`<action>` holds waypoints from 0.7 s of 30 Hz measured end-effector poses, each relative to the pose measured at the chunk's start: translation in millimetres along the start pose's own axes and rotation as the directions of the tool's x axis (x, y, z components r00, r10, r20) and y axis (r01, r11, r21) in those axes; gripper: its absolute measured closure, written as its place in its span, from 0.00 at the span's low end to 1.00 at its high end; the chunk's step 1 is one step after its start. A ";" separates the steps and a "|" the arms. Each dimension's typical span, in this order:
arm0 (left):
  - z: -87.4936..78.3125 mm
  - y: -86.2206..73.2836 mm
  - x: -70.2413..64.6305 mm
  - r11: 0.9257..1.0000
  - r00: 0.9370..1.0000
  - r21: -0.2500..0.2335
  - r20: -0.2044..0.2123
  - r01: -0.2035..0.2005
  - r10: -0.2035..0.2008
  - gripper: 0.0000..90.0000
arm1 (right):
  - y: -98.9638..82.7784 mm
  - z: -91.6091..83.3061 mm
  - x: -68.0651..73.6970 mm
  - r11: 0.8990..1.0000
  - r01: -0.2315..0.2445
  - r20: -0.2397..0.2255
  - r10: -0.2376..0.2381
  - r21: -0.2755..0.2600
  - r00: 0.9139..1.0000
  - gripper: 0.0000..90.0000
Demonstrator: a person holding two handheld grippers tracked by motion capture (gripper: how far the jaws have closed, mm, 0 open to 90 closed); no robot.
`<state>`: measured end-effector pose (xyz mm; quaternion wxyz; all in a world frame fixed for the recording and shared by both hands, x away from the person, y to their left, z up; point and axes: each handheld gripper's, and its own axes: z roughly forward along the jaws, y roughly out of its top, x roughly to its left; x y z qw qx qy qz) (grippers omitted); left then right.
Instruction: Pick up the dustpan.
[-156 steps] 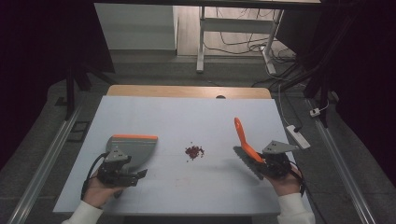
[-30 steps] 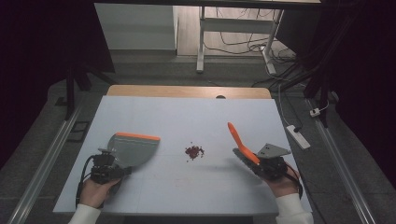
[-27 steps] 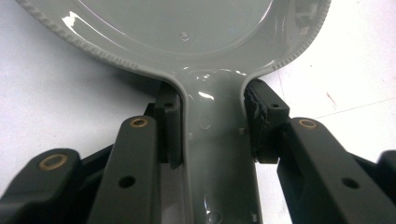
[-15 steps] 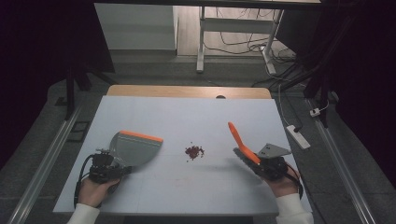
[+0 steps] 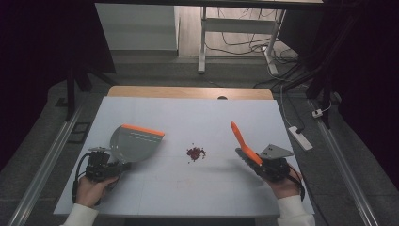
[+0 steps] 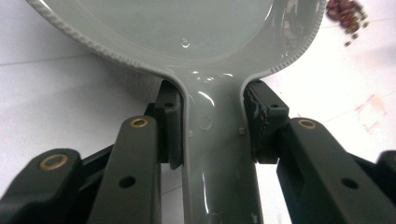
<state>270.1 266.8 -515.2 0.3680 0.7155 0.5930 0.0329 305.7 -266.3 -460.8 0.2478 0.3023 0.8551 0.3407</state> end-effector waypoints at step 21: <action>-10.4 1.2 3.6 0.989 0.987 -0.084 0.090 -0.122 0.130 0.69 | -0.4 -1.7 -0.8 1.000 -0.007 0.017 0.007 -0.015 1.000 0.78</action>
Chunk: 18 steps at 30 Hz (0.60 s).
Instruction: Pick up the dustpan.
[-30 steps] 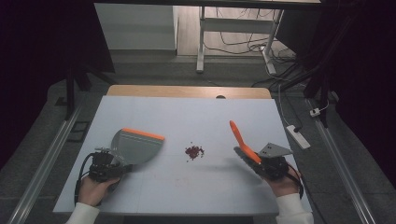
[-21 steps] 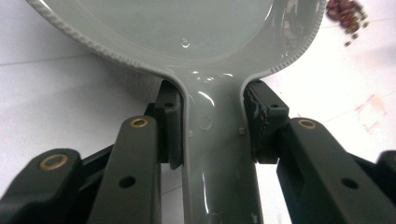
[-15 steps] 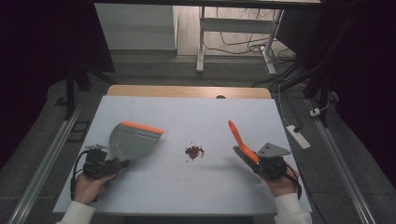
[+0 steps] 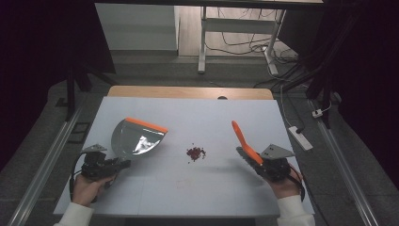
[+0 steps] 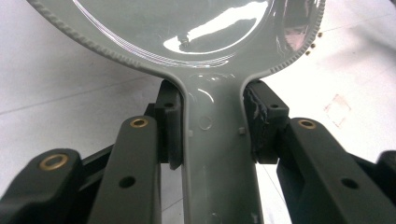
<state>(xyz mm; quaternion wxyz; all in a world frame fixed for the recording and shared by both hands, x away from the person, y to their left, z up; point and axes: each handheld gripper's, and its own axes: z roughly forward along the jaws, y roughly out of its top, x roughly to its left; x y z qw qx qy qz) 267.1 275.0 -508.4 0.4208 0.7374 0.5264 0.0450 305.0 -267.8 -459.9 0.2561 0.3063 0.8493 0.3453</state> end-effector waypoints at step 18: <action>-9.9 3.5 -13.9 0.982 0.980 -0.011 0.056 -0.188 0.189 0.69 | 0.4 -2.3 1.2 1.000 -0.002 0.011 0.002 -0.009 1.000 0.78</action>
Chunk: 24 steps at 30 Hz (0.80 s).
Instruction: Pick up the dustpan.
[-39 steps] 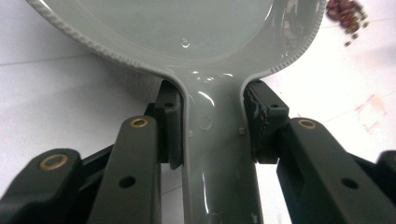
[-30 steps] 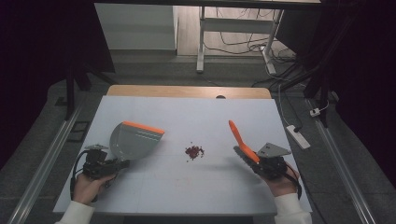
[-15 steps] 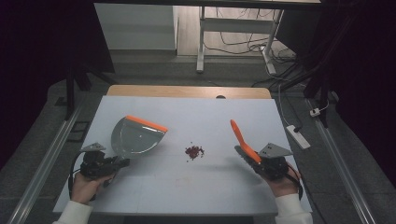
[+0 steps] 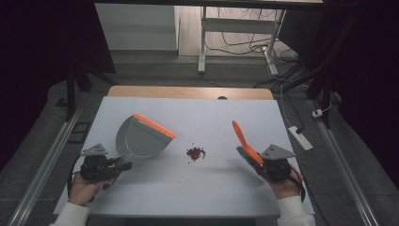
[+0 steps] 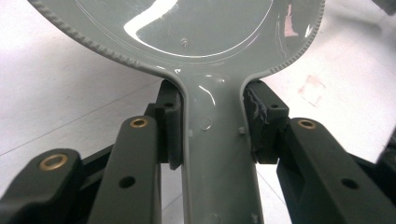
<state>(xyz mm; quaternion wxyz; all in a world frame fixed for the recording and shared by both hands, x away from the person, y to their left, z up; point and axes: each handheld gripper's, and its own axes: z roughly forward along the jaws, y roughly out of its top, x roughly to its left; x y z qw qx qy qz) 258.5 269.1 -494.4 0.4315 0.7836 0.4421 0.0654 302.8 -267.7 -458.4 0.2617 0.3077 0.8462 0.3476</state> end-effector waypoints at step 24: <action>3.0 4.1 -17.6 0.989 0.985 0.090 0.140 -0.115 0.101 0.69 | 3.6 -1.6 3.0 1.000 -0.009 -0.007 0.009 -0.025 1.000 0.78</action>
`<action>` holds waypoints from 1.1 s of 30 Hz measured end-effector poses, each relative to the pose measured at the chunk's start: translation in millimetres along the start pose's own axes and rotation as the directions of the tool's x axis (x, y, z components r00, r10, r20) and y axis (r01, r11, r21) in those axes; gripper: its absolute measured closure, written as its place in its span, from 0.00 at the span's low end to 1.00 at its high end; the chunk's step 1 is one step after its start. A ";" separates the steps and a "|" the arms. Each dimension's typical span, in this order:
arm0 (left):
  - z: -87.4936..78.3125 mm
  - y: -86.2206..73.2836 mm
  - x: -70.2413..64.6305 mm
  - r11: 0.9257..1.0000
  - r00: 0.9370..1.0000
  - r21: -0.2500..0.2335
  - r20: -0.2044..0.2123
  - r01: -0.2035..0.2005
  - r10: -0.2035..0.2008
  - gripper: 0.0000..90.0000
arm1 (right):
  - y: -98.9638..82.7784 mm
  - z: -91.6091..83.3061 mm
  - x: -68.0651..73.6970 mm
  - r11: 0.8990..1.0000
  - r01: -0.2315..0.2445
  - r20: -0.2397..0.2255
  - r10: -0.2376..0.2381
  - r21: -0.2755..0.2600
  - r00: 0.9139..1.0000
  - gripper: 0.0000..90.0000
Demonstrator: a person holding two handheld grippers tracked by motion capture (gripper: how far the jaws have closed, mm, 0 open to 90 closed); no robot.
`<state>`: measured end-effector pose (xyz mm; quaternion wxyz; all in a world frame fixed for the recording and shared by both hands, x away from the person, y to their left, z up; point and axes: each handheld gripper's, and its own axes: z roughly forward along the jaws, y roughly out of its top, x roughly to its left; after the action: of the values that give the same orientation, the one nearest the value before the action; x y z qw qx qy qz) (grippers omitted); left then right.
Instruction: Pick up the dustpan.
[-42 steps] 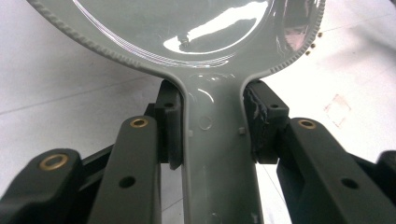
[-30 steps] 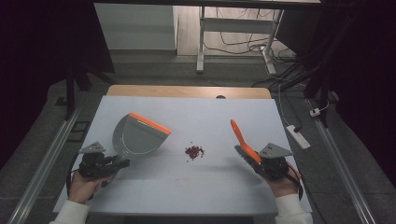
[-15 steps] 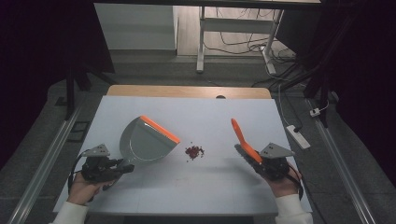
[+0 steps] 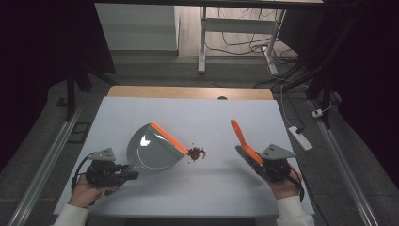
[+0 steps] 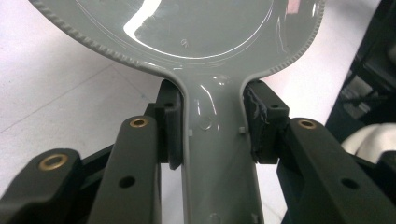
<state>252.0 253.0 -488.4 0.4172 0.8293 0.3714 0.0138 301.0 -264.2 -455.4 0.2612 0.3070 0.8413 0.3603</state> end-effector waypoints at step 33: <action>31.1 1.4 -11.3 0.979 0.993 0.183 0.085 -0.092 0.078 0.69 | 22.4 19.8 15.9 1.000 0.019 -0.040 -0.020 -0.022 0.999 0.78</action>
<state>255.1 224.2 -504.4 0.3505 0.8799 0.3188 -0.0352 310.7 -231.9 -453.6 0.2508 0.2886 0.8454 0.3731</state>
